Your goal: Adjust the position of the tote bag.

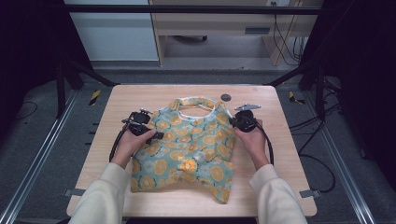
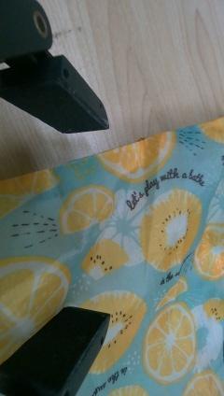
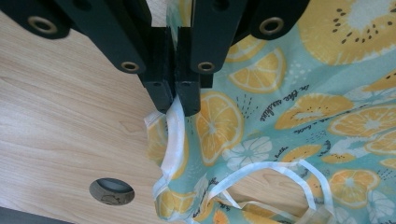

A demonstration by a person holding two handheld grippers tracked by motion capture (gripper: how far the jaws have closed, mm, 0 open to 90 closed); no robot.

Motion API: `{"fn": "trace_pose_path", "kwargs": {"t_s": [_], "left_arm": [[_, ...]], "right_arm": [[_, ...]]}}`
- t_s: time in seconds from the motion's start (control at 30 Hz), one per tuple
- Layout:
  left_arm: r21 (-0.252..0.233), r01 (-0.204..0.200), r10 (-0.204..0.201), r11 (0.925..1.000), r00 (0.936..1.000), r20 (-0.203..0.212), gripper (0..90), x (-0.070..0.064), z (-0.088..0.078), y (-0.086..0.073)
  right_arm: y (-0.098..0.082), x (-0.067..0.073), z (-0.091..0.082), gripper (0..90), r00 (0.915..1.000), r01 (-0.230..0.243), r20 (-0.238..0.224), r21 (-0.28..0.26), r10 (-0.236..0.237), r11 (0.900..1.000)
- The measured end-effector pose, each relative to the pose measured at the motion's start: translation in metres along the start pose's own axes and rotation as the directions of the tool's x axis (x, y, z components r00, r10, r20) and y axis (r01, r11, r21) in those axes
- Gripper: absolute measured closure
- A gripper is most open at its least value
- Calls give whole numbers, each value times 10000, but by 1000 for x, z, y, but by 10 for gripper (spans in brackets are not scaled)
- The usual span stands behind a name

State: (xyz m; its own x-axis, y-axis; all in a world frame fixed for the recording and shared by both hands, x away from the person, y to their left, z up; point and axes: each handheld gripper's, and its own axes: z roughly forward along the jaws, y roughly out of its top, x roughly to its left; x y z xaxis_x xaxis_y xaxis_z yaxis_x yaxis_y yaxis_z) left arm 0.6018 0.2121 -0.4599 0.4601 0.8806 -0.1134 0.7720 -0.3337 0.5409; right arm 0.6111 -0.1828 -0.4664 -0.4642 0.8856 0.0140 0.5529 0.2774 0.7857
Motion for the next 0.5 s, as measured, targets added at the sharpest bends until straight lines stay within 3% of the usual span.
{"fn": "trace_pose_path", "kwargs": {"t_s": [0.23,0.37,0.5], "left_arm": [[497,58,-58,9987,10000,-15,118,0,6,-5],[684,115,-103,9976,9998,-181,242,1,8,-7],[764,126,-112,9970,9998,-187,312,1,9,-8]], "right_arm": [[0,-1,-2,874,10000,-16,19,-12,16,10000],[0,-1,-2,874,10000,-53,30,-26,54,10000],[0,-1,-2,874,10000,-30,25,-4,30,10000]]}}
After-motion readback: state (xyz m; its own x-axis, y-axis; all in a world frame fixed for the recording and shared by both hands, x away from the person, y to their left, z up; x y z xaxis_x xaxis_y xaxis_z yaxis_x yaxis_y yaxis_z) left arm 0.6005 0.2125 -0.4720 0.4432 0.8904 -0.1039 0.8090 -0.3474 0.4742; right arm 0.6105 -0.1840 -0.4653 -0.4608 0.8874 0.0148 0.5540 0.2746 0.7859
